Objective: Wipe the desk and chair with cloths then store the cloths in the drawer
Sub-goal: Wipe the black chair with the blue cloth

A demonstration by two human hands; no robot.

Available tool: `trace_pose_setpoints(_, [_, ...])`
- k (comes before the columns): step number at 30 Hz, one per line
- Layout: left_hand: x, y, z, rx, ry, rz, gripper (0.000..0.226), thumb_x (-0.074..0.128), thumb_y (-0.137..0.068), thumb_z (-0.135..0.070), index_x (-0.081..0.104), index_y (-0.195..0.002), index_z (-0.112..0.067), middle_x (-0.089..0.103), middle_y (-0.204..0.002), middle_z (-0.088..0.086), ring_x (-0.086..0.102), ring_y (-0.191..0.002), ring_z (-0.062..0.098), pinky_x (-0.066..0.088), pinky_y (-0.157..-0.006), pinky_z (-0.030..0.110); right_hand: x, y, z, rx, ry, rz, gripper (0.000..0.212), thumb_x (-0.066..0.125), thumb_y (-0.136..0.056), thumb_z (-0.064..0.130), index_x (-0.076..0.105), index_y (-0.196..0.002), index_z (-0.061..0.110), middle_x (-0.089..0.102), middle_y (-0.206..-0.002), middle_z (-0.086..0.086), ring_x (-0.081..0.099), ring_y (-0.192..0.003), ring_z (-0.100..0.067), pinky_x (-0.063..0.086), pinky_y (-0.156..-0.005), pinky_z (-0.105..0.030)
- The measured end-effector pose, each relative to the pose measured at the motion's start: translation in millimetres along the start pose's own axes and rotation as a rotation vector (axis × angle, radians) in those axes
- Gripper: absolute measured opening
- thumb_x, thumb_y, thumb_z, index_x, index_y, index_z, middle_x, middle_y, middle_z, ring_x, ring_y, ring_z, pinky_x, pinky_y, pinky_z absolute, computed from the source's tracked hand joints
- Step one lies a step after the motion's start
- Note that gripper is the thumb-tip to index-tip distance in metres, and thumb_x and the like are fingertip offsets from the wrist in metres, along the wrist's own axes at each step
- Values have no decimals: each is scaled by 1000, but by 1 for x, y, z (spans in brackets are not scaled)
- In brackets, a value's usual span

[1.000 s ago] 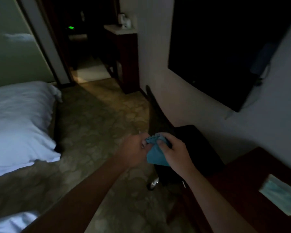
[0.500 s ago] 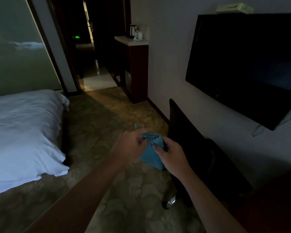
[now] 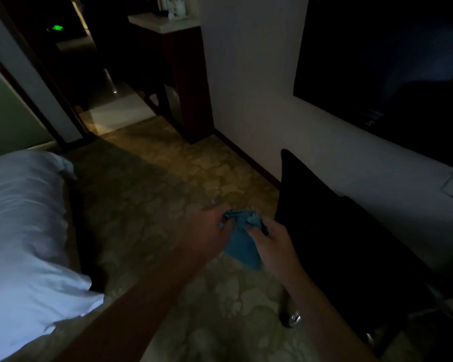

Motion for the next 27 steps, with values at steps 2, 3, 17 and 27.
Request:
trace_pose_setpoints(2, [4,-31,7,47,79,59,21,49,-96,-28,65,-98,-14,68,-85,4,63,-74,17,50,-67,36,-3,-24,4,18,8,-34,8,61,-96,22,69,-97,21,72,-92,1,69,-86,-14,55,-69,-27])
trace_pose_setpoints(3, [7,-44,10,76,115,87,16,51,-97,-23,64,-99,-14,68,-85,4,63,-73,17,51,-67,36,-4,-32,5,26,5,-62,9,63,-95,25,69,-98,19,72,-94,0,70,-87,-15,57,-72,-30])
trace_pose_setpoints(17, [99,-220,59,292,603,566,31,50,-100,-28,51,-131,-32,64,-111,-10,63,-99,8,54,-83,27,28,-153,-10,143,-445,-909,7,62,-93,14,69,-95,12,71,-90,-6,68,-83,-19,52,-72,-37])
trace_pose_setpoints(27, [191,-306,61,300,877,433,38,41,-102,-37,49,-135,-19,55,-130,5,56,-115,16,47,-100,36,-3,-234,-15,-530,406,-1426,23,66,-92,22,55,-79,7,59,-76,-7,62,-71,-20,55,-65,-40])
Point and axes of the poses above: each hand's wrist, its own y-axis away from the middle knuckle, its own x-axis out of the palm, z = x × y, the point moved 2 cm from there along -y, towards the middle knuckle
